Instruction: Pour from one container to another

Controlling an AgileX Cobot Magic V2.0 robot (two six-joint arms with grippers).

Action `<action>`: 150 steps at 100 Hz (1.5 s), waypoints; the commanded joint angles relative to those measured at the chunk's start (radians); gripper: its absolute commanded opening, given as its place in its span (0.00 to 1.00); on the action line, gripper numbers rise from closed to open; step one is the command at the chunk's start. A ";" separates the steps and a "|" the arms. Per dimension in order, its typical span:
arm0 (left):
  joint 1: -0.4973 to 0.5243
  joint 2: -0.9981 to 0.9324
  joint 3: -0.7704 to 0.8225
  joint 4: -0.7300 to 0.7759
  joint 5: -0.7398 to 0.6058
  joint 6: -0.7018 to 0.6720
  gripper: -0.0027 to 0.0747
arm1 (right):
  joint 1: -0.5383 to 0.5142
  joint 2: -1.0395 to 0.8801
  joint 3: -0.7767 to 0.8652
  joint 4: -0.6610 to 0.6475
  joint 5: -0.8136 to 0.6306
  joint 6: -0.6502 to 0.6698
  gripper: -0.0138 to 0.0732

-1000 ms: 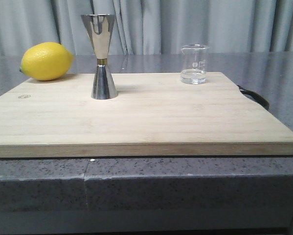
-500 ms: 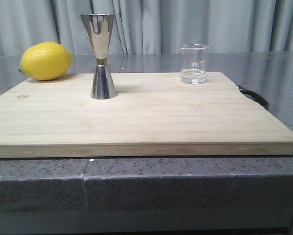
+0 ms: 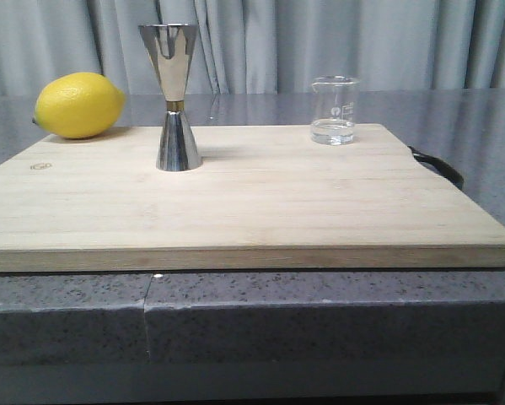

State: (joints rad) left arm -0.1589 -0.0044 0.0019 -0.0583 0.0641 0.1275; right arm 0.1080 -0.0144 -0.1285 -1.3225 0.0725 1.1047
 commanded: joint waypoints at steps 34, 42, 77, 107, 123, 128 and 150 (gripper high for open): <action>0.004 -0.025 0.037 -0.004 -0.072 -0.009 0.01 | 0.002 0.017 -0.026 -0.015 -0.033 -0.001 0.07; 0.004 -0.025 0.037 -0.004 -0.072 -0.009 0.01 | 0.002 0.017 -0.007 -0.012 -0.073 -0.001 0.07; 0.004 -0.025 0.037 -0.004 -0.072 -0.009 0.01 | 0.004 0.014 0.008 1.391 0.152 -1.175 0.07; 0.004 -0.025 0.037 -0.004 -0.072 -0.009 0.01 | 0.002 -0.014 0.066 1.500 -0.018 -1.259 0.07; 0.004 -0.025 0.037 -0.004 -0.072 -0.009 0.01 | 0.002 -0.014 0.168 1.498 -0.126 -1.161 0.07; 0.004 -0.025 0.037 -0.004 -0.072 -0.009 0.01 | 0.002 -0.014 0.168 1.482 -0.090 -1.159 0.07; 0.004 -0.025 0.037 -0.004 -0.072 -0.009 0.01 | 0.002 -0.014 0.168 1.204 -0.084 -0.857 0.07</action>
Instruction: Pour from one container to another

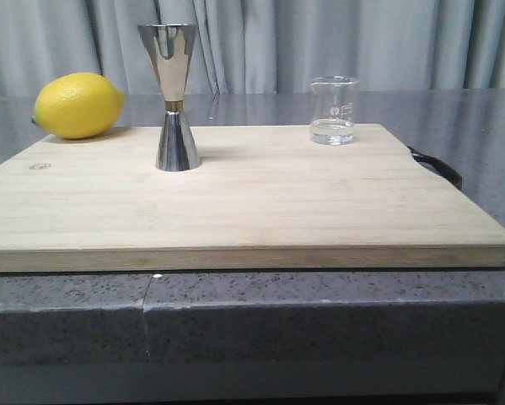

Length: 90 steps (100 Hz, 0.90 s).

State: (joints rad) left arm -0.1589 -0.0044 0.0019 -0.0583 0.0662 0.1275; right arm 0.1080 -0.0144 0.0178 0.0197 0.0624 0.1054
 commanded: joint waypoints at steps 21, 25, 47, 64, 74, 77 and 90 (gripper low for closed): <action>0.004 -0.025 0.037 -0.004 -0.074 -0.009 0.01 | 0.002 -0.014 0.022 -0.155 -0.073 0.170 0.07; 0.004 -0.025 0.037 -0.004 -0.074 -0.009 0.01 | 0.002 -0.014 0.022 -0.155 -0.073 0.170 0.07; 0.004 -0.025 0.037 -0.004 -0.074 -0.009 0.01 | 0.002 -0.014 0.022 -0.148 -0.057 0.170 0.07; 0.004 -0.025 0.037 -0.004 -0.074 -0.009 0.01 | 0.002 -0.014 0.022 -0.148 -0.054 0.170 0.07; 0.004 -0.025 0.037 -0.004 -0.074 -0.009 0.01 | 0.002 -0.014 0.022 -0.148 -0.054 0.170 0.07; 0.004 -0.025 0.037 -0.004 -0.074 -0.009 0.01 | 0.002 -0.014 0.022 -0.148 -0.054 0.170 0.07; 0.004 -0.025 0.037 -0.004 -0.074 -0.009 0.01 | 0.002 -0.014 0.022 -0.148 -0.054 0.170 0.07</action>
